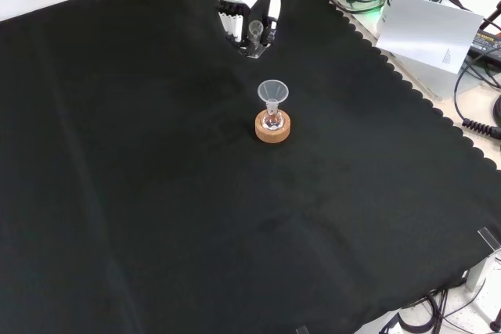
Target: Put the graduated cylinder back on the table.
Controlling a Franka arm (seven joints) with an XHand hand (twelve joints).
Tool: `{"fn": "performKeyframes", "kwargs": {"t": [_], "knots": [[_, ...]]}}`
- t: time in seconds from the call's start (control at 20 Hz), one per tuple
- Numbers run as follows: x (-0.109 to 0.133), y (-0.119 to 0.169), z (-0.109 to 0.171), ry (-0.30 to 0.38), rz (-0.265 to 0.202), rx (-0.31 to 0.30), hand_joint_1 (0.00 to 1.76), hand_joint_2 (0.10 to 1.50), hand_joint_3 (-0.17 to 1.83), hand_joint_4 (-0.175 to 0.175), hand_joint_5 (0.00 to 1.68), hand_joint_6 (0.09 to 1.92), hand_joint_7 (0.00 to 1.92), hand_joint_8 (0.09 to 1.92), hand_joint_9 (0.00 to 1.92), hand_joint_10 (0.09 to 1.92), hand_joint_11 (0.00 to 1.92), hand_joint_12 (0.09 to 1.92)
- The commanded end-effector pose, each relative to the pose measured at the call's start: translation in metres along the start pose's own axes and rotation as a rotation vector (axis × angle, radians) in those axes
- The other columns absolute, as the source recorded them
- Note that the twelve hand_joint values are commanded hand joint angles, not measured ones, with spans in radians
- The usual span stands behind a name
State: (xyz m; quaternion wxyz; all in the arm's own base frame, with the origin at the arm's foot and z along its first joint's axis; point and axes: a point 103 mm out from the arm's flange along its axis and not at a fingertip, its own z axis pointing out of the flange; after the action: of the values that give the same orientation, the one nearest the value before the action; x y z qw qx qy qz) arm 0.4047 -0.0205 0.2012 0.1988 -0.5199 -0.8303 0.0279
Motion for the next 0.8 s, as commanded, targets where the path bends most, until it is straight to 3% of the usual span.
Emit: {"fn": "performKeyframes", "kwargs": {"t": [0.05,0.3,0.6,0.8], "knots": [[-0.006,0.019,0.006,0.038,-0.063,-0.089,1.13,1.15,0.00,-0.142,0.92,1.10,1.23,0.35,1.45,0.09,1.27,0.75],[-0.022,0.035,0.014,0.105,-0.056,-0.194,1.13,1.15,0.00,-0.142,0.92,1.09,1.23,0.35,1.45,0.09,1.27,0.75],[-0.050,0.063,0.031,0.249,-0.060,-0.332,1.13,1.15,0.00,-0.142,0.92,1.09,1.23,0.35,1.45,0.09,1.27,0.75],[-0.064,0.080,0.038,0.299,-0.071,-0.370,1.13,1.15,0.00,-0.142,0.92,1.09,1.22,0.35,1.45,0.09,1.27,0.75]]}}
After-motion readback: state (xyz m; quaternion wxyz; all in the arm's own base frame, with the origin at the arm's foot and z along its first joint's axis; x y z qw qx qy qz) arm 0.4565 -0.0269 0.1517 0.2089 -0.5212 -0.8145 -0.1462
